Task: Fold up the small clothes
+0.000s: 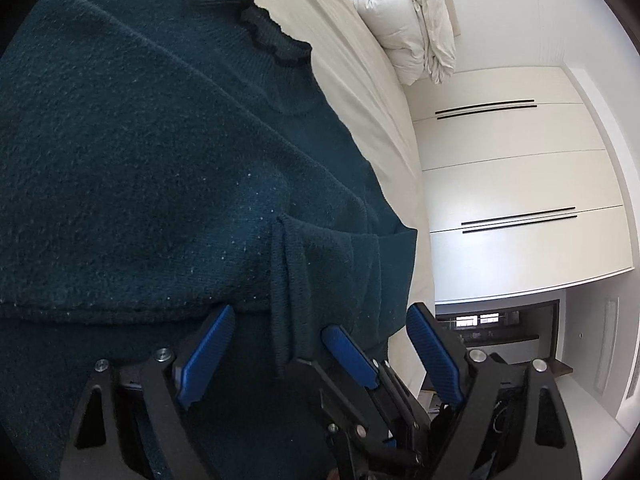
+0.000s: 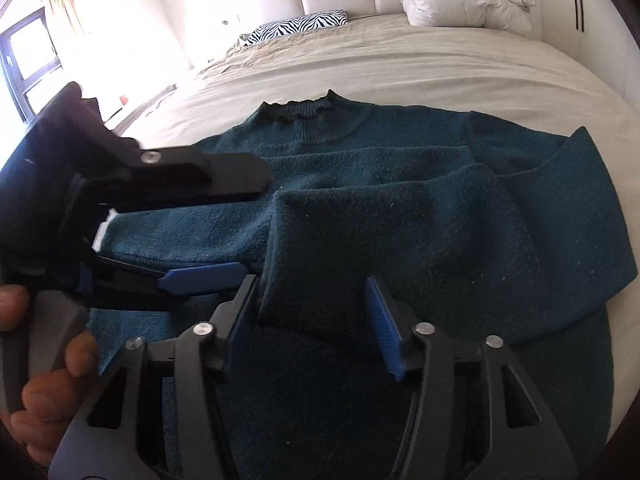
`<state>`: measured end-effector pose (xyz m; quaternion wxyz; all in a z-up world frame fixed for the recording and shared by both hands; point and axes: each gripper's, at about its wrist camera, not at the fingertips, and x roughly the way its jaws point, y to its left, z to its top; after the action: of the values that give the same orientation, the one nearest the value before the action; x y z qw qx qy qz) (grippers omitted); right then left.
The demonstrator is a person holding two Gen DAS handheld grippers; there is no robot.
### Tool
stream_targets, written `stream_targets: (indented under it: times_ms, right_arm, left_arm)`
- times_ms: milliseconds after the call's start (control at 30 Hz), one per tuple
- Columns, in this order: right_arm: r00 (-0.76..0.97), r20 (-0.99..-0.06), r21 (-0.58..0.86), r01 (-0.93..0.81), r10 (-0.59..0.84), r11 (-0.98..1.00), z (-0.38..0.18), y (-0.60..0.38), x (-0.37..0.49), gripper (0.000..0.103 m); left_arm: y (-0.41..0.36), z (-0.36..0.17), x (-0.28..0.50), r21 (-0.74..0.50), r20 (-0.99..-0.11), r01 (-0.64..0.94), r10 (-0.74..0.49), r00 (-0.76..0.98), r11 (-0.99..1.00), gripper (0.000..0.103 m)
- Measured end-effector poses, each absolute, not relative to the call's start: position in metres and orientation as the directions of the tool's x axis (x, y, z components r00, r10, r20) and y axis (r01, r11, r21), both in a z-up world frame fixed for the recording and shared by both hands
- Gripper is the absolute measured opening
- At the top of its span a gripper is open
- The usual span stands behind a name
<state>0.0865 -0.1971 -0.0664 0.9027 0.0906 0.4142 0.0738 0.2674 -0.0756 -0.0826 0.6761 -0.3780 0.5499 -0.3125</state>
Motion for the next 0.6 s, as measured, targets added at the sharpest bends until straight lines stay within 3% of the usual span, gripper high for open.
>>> stream_targets:
  times_ms: [167, 300, 333, 600]
  right_arm:
    - [0.637, -0.723, 0.329, -0.024, 0.268, 0.944, -0.062, -0.219, 0.05, 0.056]
    - [0.627, -0.713, 0.435, 0.045, 0.313, 0.899, -0.07, -0.25, 0.02, 0.056]
    - [0.625, -0.711, 0.456, 0.062, 0.321, 0.888, -0.074, -0.259, 0.014, 0.056]
    - [0.645, -0.665, 0.573, 0.116, 0.377, 0.812, -0.088, -0.294, -0.001, 0.056]
  left_arm:
    - [-0.099, -0.086, 0.266, -0.841, -0.533, 0.032, -0.838, 0.12, 0.54, 0.056]
    - [-0.112, -0.093, 0.261, -0.816, -0.571, 0.035, -0.815, 0.102, 0.576, 0.012]
    - [-0.112, -0.091, 0.259, -0.809, -0.58, 0.043, -0.807, 0.11, 0.586, 0.008]
    - [-0.115, -0.039, 0.253, -0.721, -0.623, 0.198, -0.746, 0.234, 0.664, 0.008]
